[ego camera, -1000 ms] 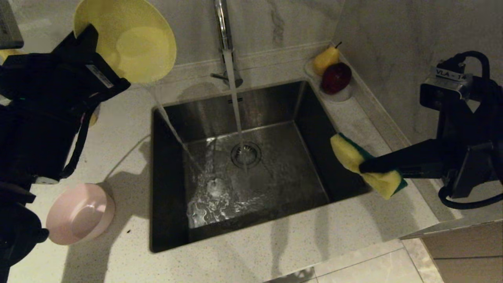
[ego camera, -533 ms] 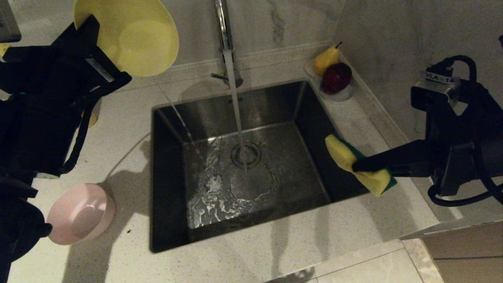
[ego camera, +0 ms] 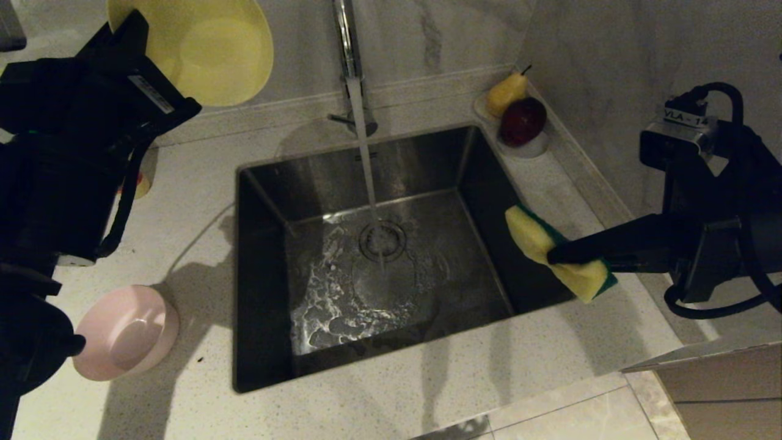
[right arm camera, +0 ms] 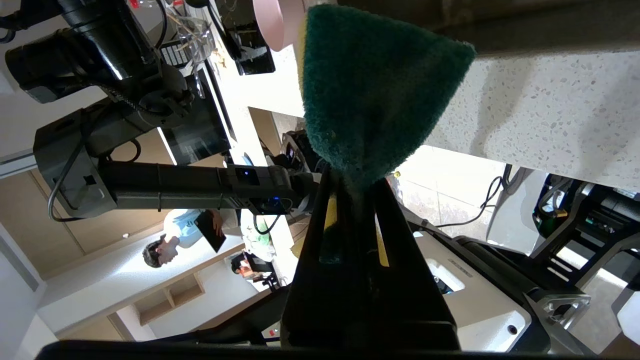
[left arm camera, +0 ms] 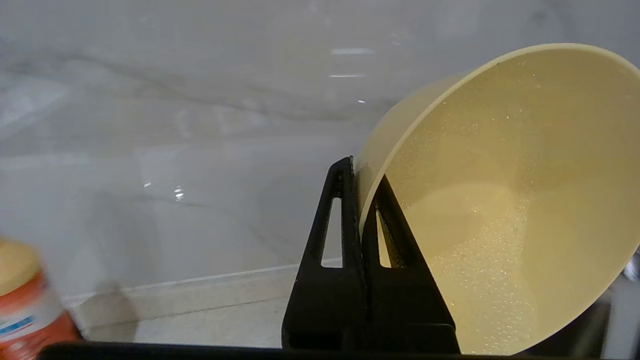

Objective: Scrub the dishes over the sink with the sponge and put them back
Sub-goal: Rinse the bowl, then place the bowl on the table

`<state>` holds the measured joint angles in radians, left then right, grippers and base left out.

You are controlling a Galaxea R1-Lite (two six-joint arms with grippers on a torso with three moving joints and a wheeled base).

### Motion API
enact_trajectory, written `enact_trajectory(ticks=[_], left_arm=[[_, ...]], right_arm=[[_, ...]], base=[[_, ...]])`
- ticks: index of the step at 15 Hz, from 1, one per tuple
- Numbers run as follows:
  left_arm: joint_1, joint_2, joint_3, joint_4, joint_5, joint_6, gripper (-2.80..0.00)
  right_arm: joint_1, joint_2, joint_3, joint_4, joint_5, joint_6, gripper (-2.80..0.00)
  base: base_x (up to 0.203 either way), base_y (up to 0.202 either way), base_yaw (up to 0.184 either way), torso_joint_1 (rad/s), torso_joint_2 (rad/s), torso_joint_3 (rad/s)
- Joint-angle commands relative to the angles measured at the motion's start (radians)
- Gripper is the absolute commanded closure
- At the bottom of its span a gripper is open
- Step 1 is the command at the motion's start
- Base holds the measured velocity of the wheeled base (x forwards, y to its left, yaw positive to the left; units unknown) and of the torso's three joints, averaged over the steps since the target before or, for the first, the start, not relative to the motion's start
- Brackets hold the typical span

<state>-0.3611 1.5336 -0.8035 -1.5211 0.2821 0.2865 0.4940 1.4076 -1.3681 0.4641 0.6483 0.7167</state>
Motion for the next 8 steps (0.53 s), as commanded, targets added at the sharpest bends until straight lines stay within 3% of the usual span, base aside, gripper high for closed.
enact_trajectory(ticks=[1, 2, 5, 8], left_arm=[[0.001, -0.012, -0.003, 0.017, 0.039, -0.003, 0.0], [0.001, -0.023, -0.002, 0.11, 0.064, -0.018, 0.0], [0.0, -0.114, 0.004, 0.587, 0.131, -0.105, 0.0], [0.0, -0.211, -0.086, 1.202, 0.147, -0.324, 0.0]], right_arm=[[-0.006, -0.013, 0.002, 0.005, 0.004, 0.004, 0.0], [-0.018, -0.016, 0.009, 0.003, 0.005, 0.003, 0.0], [-0.029, -0.035, 0.036, 0.004, 0.005, 0.002, 0.0], [-0.032, -0.042, 0.061, 0.008, 0.002, 0.002, 0.0]], base=[[0.0, 0.0, 0.0, 0.0, 0.0, 0.0], [0.0, 0.0, 0.0, 0.0, 0.0, 0.0], [0.0, 0.0, 0.0, 0.0, 0.0, 0.0], [0.0, 0.0, 0.0, 0.0, 0.0, 0.0]])
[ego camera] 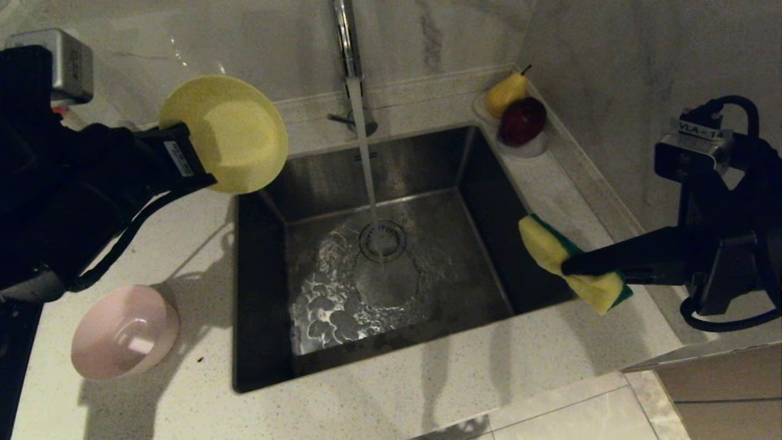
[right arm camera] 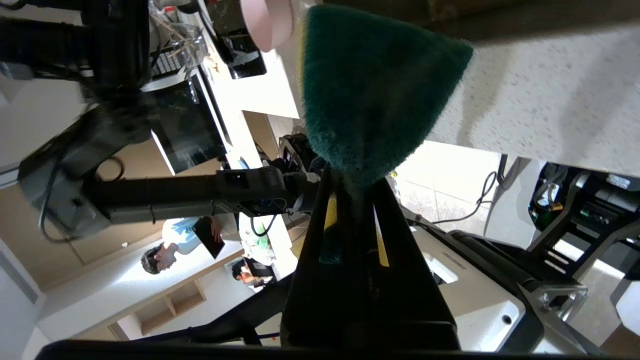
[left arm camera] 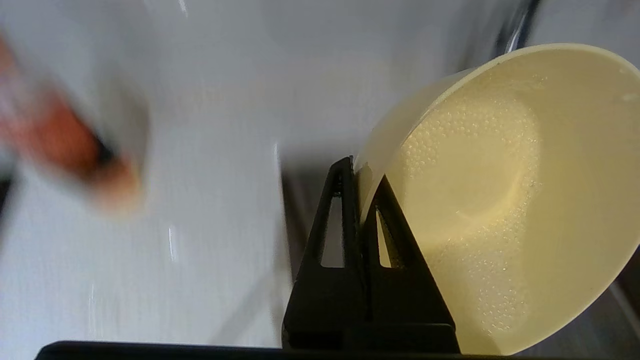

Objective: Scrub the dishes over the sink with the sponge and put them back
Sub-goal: Place the bowl on the table

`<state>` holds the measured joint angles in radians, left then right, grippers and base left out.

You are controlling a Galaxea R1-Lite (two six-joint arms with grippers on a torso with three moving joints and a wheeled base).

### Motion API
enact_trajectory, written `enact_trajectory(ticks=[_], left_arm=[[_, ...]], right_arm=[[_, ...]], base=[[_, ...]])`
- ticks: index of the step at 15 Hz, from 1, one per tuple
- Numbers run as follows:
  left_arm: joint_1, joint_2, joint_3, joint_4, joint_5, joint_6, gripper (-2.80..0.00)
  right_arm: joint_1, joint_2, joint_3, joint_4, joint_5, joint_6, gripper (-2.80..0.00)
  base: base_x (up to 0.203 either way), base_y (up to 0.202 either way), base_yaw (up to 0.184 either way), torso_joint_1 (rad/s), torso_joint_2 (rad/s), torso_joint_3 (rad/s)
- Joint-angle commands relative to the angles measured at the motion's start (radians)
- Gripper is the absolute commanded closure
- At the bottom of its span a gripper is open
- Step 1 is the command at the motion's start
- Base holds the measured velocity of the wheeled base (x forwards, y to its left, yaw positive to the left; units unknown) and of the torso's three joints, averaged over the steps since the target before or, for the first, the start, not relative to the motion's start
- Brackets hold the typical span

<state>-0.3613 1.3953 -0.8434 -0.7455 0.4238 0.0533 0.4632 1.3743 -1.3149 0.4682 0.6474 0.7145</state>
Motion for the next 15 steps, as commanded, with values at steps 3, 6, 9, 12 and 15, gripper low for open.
enact_trajectory(ticks=[3, 6, 9, 12, 15], left_arm=[[0.012, -0.137, -0.227, 0.92, -0.029, -0.368, 0.0], [0.128, -0.213, -0.274, 1.073, -0.106, -0.46, 0.0], [0.264, -0.212, -0.302, 1.107, -0.114, -0.524, 0.0], [0.481, -0.204, -0.341, 1.144, -0.131, -0.57, 0.0], [0.689, -0.194, -0.384, 1.182, -0.226, -0.633, 0.0]], right_arm=[[-0.023, -0.027, 0.021, 0.015, 0.003, 0.004, 0.0], [-0.023, -0.047, 0.021, 0.041, 0.001, 0.002, 0.0], [-0.027, -0.036, 0.016, 0.058, 0.0, -0.007, 0.0], [-0.031, -0.024, 0.029, 0.056, 0.0, -0.009, 0.0], [-0.032, -0.037, 0.05, 0.053, -0.001, -0.01, 0.0]], base=[[0.0, 0.0, 0.0, 0.0, 0.0, 0.0], [0.0, 0.0, 0.0, 0.0, 0.0, 0.0], [0.0, 0.0, 0.0, 0.0, 0.0, 0.0], [0.0, 0.0, 0.0, 0.0, 0.0, 0.0], [0.0, 0.0, 0.0, 0.0, 0.0, 0.0]])
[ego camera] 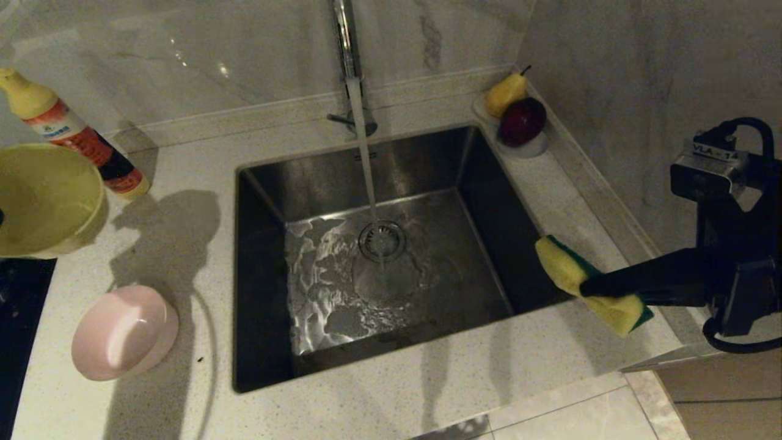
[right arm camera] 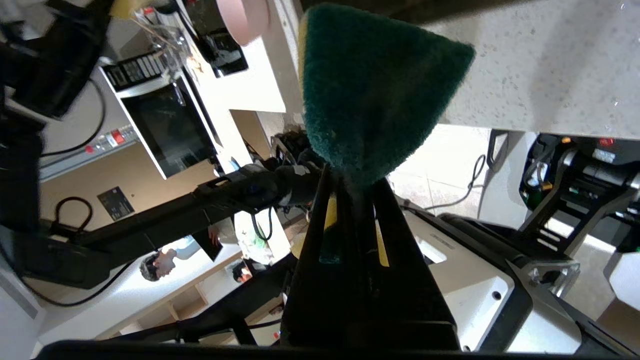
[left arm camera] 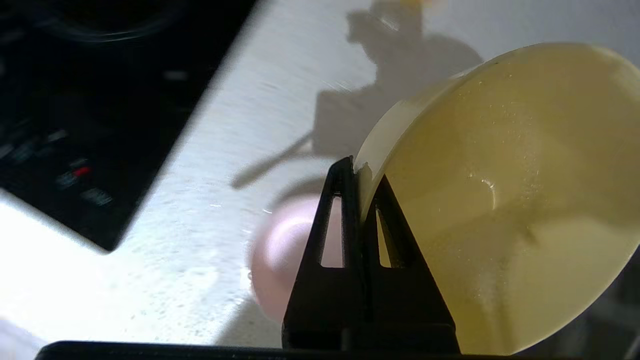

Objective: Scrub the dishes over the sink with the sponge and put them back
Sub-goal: Place the bowl on the table

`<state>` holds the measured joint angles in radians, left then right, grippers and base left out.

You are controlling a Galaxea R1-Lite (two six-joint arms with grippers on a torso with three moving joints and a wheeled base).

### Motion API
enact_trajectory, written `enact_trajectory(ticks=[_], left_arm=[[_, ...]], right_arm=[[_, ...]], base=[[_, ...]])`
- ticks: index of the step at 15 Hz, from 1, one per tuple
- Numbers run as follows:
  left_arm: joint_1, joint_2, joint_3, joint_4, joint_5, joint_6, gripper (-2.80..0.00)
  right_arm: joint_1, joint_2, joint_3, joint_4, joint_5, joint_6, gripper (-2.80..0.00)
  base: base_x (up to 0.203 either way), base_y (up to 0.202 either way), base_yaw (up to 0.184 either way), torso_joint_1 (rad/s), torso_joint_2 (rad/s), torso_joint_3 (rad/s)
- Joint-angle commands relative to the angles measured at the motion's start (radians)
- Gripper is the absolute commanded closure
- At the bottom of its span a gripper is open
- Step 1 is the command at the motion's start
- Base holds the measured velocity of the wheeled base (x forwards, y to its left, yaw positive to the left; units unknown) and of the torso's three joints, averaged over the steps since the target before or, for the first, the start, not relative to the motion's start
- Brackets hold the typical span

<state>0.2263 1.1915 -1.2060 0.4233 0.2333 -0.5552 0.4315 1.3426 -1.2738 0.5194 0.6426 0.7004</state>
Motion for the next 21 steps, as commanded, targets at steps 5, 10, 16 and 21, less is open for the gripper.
enact_trajectory(ticks=[5, 10, 16, 21], left_arm=[[0.351, 0.114, -0.042, 0.029, -0.195, -0.138, 0.0], [0.511, 0.281, -0.052, 0.009, -0.252, -0.184, 0.0], [0.615, 0.477, -0.025, -0.045, -0.277, -0.19, 0.0], [0.65, 0.528, 0.037, -0.145, -0.274, -0.187, 0.0]], right_arm=[[0.0, -0.014, 0.027, 0.001, 0.003, 0.002, 0.0], [0.001, 0.003, 0.033, -0.001, 0.005, -0.019, 0.0], [-0.008, 0.012, 0.033, -0.004, 0.006, -0.036, 0.0], [-0.014, 0.013, 0.033, -0.004, 0.008, -0.036, 0.0]], base=[[0.0, 0.0, 0.0, 0.0, 0.0, 0.0], [0.0, 0.0, 0.0, 0.0, 0.0, 0.0], [0.0, 0.0, 0.0, 0.0, 0.0, 0.0], [0.0, 0.0, 0.0, 0.0, 0.0, 0.0]])
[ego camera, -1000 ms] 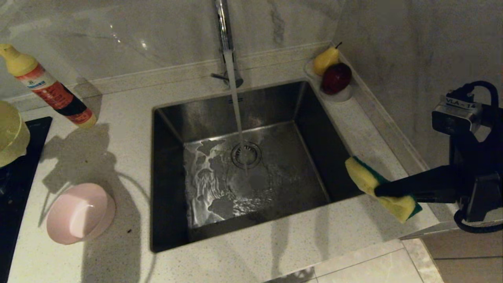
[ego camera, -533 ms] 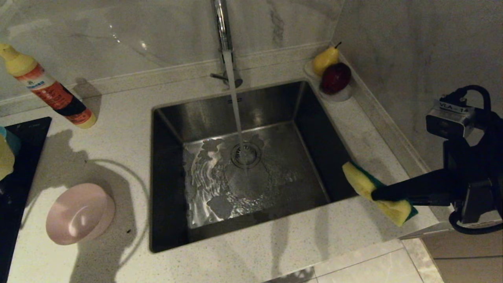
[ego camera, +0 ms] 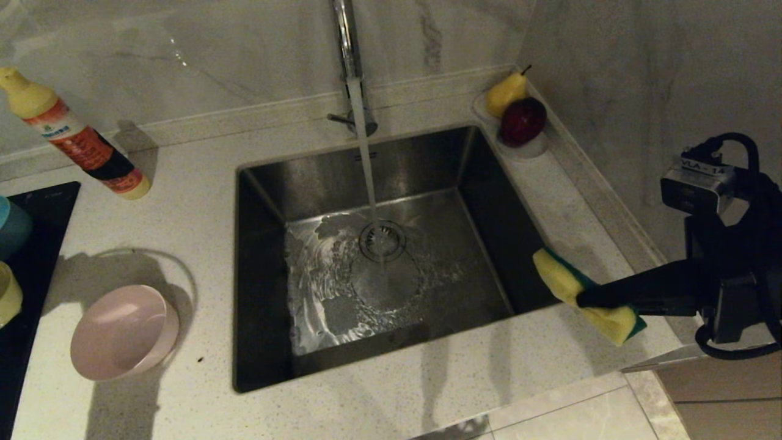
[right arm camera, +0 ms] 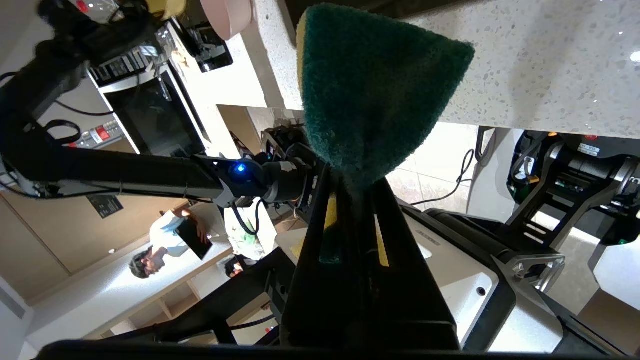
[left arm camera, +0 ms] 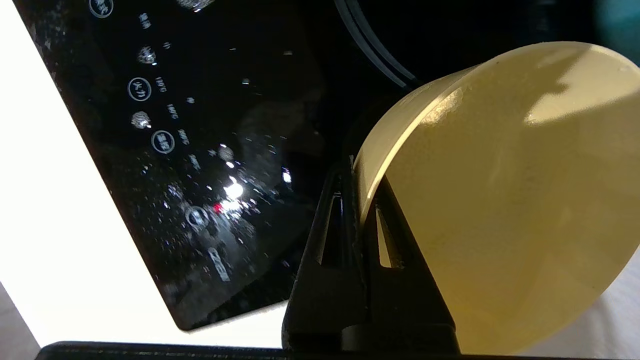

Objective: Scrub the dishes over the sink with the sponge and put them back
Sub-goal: Place the bowl on the table

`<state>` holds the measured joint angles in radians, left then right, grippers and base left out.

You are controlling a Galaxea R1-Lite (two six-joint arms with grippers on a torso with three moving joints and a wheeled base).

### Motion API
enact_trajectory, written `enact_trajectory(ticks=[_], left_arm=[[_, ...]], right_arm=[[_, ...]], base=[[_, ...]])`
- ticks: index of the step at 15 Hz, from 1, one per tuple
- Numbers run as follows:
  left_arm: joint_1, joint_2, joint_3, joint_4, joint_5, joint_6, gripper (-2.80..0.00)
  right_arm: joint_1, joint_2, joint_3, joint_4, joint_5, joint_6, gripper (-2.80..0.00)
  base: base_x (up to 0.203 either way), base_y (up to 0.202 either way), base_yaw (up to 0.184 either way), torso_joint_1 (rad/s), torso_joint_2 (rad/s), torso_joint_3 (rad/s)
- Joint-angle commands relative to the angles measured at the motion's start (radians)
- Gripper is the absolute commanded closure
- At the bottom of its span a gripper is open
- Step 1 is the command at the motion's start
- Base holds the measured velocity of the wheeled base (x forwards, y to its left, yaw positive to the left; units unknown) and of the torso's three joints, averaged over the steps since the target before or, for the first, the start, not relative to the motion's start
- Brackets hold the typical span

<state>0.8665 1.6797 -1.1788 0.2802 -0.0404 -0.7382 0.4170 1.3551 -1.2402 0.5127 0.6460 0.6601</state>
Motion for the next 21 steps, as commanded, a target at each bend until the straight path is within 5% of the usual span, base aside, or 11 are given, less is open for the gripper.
enact_trajectory(ticks=[1, 9, 10, 15, 21], left_arm=[[0.014, 0.054, 0.008, -0.003, -0.003, -0.005, 0.0], [0.047, 0.066, -0.012, -0.001, -0.03, 0.004, 0.0], [0.048, 0.069, -0.01, -0.001, -0.032, 0.005, -2.8], [0.073, 0.052, -0.03, -0.001, -0.091, 0.001, -2.8], [0.09, -0.252, -0.114, 0.033, -0.245, -0.008, -2.8]], right_arm=[[0.0, -0.004, 0.001, 0.004, 0.004, 0.006, 0.0], [-0.012, -0.014, 0.007, 0.006, 0.004, 0.006, 0.0], [-0.012, -0.011, 0.011, 0.004, 0.004, 0.004, 0.0], [-0.01, -0.005, 0.007, 0.004, 0.004, 0.001, 0.0], [-0.009, 0.004, 0.005, 0.003, 0.004, 0.0, 0.0]], base=[[0.0, 0.0, 0.0, 0.0, 0.0, 0.0], [0.0, 0.0, 0.0, 0.0, 0.0, 0.0], [0.0, 0.0, 0.0, 0.0, 0.0, 0.0], [0.0, 0.0, 0.0, 0.0, 0.0, 0.0], [0.0, 0.0, 0.0, 0.0, 0.0, 0.0]])
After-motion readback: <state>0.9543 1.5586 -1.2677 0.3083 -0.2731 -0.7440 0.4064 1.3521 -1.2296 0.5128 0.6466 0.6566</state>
